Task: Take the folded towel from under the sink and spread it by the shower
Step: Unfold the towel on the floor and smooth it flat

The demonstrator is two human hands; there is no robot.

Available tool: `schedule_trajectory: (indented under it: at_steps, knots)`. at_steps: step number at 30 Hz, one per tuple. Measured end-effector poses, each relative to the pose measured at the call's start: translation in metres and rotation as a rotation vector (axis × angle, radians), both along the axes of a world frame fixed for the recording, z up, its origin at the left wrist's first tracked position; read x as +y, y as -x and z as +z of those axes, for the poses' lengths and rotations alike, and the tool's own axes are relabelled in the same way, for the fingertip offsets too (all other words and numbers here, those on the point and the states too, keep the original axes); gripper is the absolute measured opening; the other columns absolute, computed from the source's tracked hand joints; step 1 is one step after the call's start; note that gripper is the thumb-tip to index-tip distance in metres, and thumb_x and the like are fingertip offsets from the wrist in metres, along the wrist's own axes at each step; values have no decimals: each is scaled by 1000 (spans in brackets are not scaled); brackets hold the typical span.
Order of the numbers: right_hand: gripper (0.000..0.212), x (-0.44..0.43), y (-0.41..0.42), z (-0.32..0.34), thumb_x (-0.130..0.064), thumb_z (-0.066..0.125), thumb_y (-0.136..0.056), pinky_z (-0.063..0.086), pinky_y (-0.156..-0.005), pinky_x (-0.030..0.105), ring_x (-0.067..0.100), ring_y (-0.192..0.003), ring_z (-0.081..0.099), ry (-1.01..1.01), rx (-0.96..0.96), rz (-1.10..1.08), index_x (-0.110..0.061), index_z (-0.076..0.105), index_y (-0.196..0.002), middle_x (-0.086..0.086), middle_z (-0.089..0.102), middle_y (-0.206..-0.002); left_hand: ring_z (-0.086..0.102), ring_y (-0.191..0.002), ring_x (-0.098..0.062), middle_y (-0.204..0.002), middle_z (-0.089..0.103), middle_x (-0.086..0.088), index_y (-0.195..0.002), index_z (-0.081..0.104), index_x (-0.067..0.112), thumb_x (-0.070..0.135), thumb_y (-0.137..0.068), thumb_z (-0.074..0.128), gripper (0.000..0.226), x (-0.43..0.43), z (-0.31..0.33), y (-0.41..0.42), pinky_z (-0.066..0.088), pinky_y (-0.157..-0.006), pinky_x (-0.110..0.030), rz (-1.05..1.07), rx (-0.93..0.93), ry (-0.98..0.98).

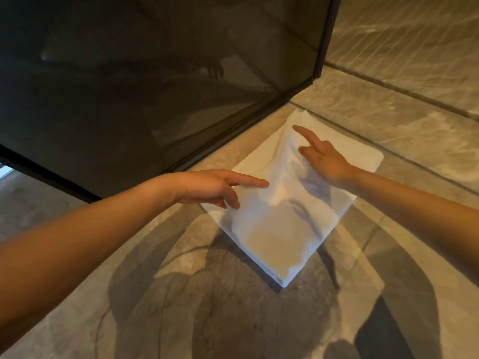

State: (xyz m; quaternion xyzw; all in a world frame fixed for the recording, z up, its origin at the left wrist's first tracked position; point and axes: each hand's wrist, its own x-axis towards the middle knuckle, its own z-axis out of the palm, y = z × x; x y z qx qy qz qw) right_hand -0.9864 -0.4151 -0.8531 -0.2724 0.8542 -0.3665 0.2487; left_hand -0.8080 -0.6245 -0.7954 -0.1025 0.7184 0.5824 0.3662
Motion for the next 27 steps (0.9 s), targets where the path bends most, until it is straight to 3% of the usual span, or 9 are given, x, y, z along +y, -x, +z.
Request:
schedule_trajectory:
  at_steps: [4,7,9,12,15,17,19,23,27]
  knots:
    - [43,-35,-9,32,-45,29,-103,48,-92,44,33,-133,41,-149,-104,39,-36,40,-144,2,37,-152,40,-134,-19,-150,37,6,-137,53,32,-4,-90,51,60,25,9,1,38,-111,-43,-120,71,121]
    - [41,-42,-13,33,-32,46,-100,57,-84,40,34,-115,57,-307,-106,65,-13,52,-136,9,50,-139,43,-131,-21,-147,40,1,-140,49,21,-10,-88,51,60,36,12,0,41,-109,-41,-213,130,134]
    - [42,-34,-3,28,-16,58,-92,58,-82,40,33,-100,64,-229,-144,-72,-5,56,-132,15,58,-129,44,-130,-16,-143,43,5,-139,50,23,-8,-88,53,60,37,12,-4,41,-108,-31,-237,150,130]
    - [68,-11,11,21,-1,67,-80,54,-75,33,30,-112,58,-22,-124,-193,-13,45,-144,11,48,-139,40,-133,-10,-146,40,11,-134,56,36,-3,-87,56,60,32,7,-11,37,-112,-32,-138,118,105]
    - [80,13,17,21,5,72,-73,46,-89,29,23,-135,42,77,-44,-148,-17,45,-145,5,41,-150,42,-133,-14,-147,40,11,-127,63,36,-7,-84,53,61,25,4,-14,43,-108,-37,57,14,-39]
    - [82,27,18,24,6,73,-73,45,-103,39,22,-140,35,124,-49,-119,-26,48,-143,2,35,-153,41,-134,-19,-147,40,9,-126,65,32,-5,-80,55,59,23,5,-12,47,-103,-38,124,-23,-158]
    - [83,41,14,31,6,73,-73,45,-105,40,18,-142,31,149,-40,-62,-35,49,-141,-6,32,-153,41,-134,-22,-148,40,7,-126,65,29,-1,-75,55,60,23,4,-9,50,-99,-38,165,-38,-238]
    - [79,74,6,50,10,70,-76,51,-70,10,-1,-115,47,215,-48,-12,-32,50,-141,-13,36,-146,56,-123,-24,-145,46,2,-127,65,21,-8,-81,44,58,36,-1,2,53,-90,-39,234,-42,-347]
    - [77,113,0,62,18,65,-76,45,-56,6,-19,-85,54,253,-17,-11,-18,49,-142,-1,42,-146,60,-118,-27,-137,57,2,-124,67,17,-8,-80,40,57,57,0,22,57,-84,-38,196,-56,-420]
